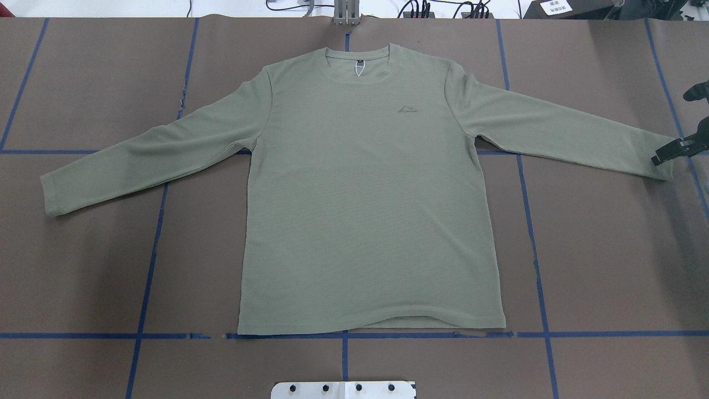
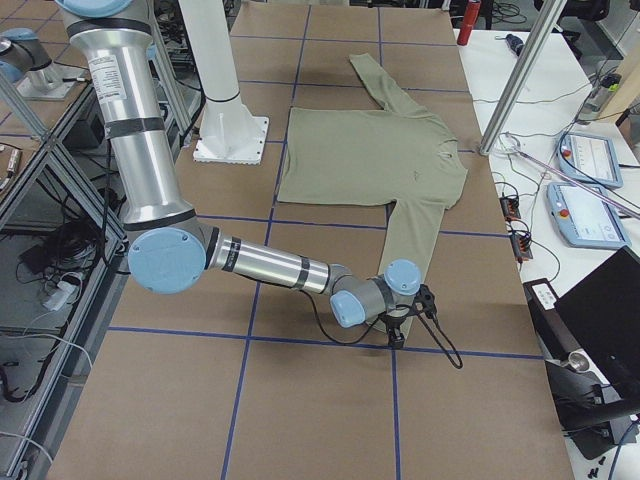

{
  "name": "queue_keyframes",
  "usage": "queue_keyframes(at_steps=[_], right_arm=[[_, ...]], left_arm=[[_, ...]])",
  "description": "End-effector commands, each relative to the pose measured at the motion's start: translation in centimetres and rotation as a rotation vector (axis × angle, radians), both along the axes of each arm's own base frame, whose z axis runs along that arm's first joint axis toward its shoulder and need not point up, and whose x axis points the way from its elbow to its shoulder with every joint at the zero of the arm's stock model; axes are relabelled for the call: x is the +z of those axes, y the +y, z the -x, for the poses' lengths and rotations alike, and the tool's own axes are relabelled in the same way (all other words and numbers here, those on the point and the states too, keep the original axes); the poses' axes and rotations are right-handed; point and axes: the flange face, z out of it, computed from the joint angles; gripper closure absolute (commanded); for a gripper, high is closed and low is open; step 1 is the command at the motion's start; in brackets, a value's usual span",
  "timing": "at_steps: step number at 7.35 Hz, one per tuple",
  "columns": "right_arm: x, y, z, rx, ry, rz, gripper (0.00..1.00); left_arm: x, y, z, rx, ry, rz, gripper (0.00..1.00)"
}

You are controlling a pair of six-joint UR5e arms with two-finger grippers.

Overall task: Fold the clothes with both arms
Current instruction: 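Lower the right gripper onto the sleeve cuff nearest it and grasp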

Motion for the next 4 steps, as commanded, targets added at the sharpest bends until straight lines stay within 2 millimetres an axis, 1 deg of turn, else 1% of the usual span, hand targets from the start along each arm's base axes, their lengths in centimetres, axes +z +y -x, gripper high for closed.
queue_keyframes(at_steps=[1, 2, 3, 4], right_arm=[[-0.77, -0.55, 0.07, 0.003, -0.003, 0.003, 0.59], [-1.19, -0.78, 0.15, 0.002, -0.005, 0.001, 0.67], [-1.20, -0.77, 0.17, 0.002, -0.007, 0.001, 0.75], [-1.20, -0.77, 0.17, 0.002, -0.007, 0.001, 0.80]], left_arm=[[-0.05, 0.00, -0.03, 0.001, 0.000, -0.001, 0.00], [0.03, 0.00, -0.03, 0.001, 0.000, 0.001, 0.00], [0.03, 0.00, -0.03, 0.001, 0.000, 0.001, 0.00], [-0.05, 0.00, 0.05, -0.001, 0.000, -0.001, 0.00]])
